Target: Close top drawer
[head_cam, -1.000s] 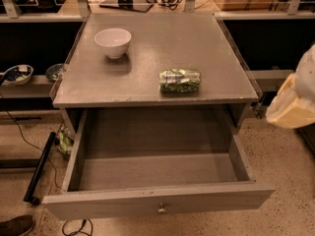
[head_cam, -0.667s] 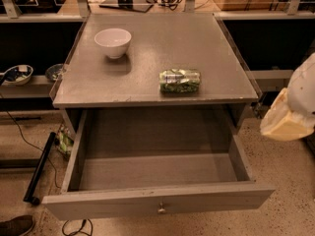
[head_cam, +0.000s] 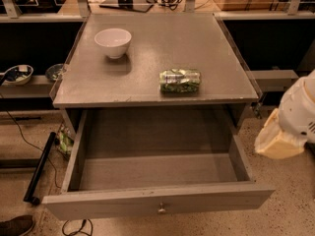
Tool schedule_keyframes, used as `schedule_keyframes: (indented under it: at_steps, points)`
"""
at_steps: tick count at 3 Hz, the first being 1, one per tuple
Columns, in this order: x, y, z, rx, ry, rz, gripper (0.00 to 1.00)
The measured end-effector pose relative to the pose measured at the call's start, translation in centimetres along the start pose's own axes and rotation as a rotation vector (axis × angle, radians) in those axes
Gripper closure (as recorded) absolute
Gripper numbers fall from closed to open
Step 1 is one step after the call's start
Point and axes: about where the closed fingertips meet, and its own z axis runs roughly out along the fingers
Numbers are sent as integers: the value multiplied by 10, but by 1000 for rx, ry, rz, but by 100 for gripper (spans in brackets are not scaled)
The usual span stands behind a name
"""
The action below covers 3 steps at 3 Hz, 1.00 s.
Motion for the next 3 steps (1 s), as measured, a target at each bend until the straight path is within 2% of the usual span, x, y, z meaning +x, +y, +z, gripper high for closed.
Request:
schedule_keyframes:
  at_steps: [2, 3]
  points:
    - [13, 35, 48, -73, -24, 31, 100]
    - [17, 42, 77, -121, -47, 38, 100]
